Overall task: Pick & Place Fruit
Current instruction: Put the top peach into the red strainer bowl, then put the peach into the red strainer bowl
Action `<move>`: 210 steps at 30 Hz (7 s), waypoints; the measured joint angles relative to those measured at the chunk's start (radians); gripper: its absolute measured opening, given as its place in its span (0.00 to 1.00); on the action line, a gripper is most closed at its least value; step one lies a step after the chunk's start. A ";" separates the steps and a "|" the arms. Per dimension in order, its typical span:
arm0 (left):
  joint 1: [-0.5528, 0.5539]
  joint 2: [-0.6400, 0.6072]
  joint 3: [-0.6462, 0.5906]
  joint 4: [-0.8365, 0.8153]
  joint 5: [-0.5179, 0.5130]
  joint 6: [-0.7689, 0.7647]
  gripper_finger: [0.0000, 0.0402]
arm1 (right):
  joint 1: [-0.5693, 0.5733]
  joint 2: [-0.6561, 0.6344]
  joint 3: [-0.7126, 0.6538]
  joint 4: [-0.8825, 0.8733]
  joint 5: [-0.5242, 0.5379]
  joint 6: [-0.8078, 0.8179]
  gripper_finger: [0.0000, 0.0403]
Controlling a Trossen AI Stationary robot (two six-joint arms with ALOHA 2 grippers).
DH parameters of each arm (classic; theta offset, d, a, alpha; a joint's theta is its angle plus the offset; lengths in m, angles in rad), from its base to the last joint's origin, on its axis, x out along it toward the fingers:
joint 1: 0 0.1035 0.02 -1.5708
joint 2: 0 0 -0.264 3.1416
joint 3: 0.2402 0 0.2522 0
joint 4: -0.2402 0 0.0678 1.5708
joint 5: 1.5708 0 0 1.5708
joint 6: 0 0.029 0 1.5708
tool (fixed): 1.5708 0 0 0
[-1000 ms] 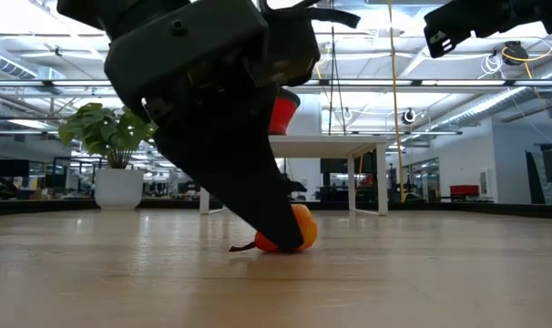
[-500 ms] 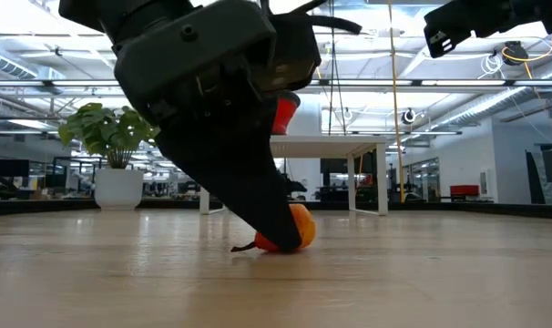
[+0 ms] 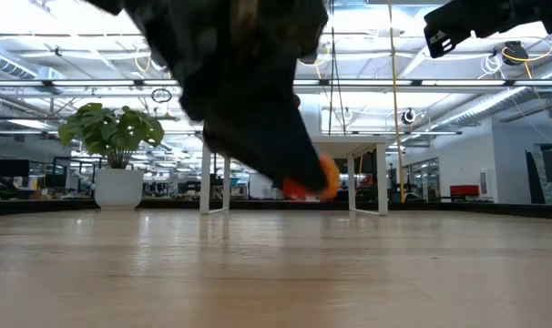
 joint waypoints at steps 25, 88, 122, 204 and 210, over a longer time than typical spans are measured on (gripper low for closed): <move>0.058 -0.319 0.000 0.568 0.144 0.323 0.26 | 0.000 0.000 0.000 0.003 0.000 -0.021 0.00; 0.248 -0.320 0.000 0.360 0.086 -0.515 0.26 | 0.000 0.000 0.000 0.003 0.003 -0.056 0.00; 0.709 -0.612 0.000 -0.165 -0.033 0.310 0.26 | 0.000 0.003 0.000 0.003 0.012 -0.087 0.00; 0.926 -0.598 0.000 -0.477 0.211 0.540 0.31 | 0.000 0.003 0.000 0.003 0.086 -0.086 0.00; 0.926 -0.597 0.000 -0.473 0.209 0.526 0.42 | 0.000 0.003 0.000 0.004 0.086 -0.080 0.00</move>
